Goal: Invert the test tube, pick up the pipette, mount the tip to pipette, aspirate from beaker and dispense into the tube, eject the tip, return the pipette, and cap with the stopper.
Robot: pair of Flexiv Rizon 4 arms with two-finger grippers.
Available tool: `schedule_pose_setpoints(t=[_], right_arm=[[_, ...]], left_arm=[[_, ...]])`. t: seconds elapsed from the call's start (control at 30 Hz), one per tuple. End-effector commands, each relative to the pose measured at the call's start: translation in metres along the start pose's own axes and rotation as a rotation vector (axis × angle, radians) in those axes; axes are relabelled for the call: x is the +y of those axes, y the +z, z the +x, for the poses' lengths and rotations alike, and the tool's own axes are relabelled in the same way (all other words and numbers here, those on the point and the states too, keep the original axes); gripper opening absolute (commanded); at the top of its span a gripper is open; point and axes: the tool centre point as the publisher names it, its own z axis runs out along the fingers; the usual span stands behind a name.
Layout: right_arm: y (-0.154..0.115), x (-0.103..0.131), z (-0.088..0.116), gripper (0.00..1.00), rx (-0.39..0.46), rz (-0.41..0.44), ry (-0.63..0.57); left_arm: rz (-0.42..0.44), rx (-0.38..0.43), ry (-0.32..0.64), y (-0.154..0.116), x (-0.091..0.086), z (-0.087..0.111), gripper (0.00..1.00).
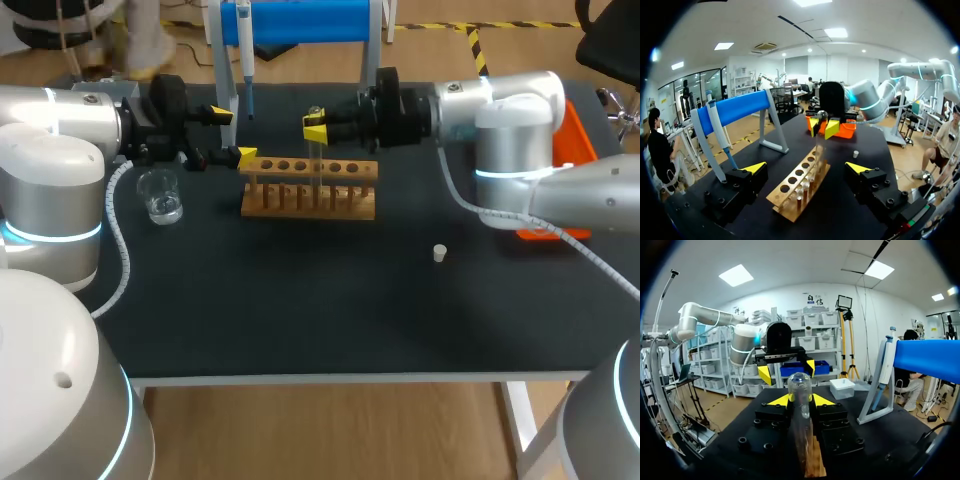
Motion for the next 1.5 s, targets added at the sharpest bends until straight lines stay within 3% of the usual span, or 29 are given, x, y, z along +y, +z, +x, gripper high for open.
schedule_pose_setpoints(t=[0.03, 1.0, 1.5], right_arm=[[-0.001, 0.003, 0.002, 0.00, -0.004, 0.006, 0.005], [-0.007, 0.041, 0.014, 0.00, -0.008, -0.008, -0.012], [-0.031, 0.074, 0.046, 0.00, -0.038, 0.020, 0.027]], left_arm=[[-0.003, 0.002, -0.001, 0.000, 0.000, 0.000, 1.00], [-0.003, 0.002, -0.001, 0.000, 0.000, 0.000, 1.00], [-0.003, 0.002, -0.001, 0.000, 0.000, 0.000, 1.00]])
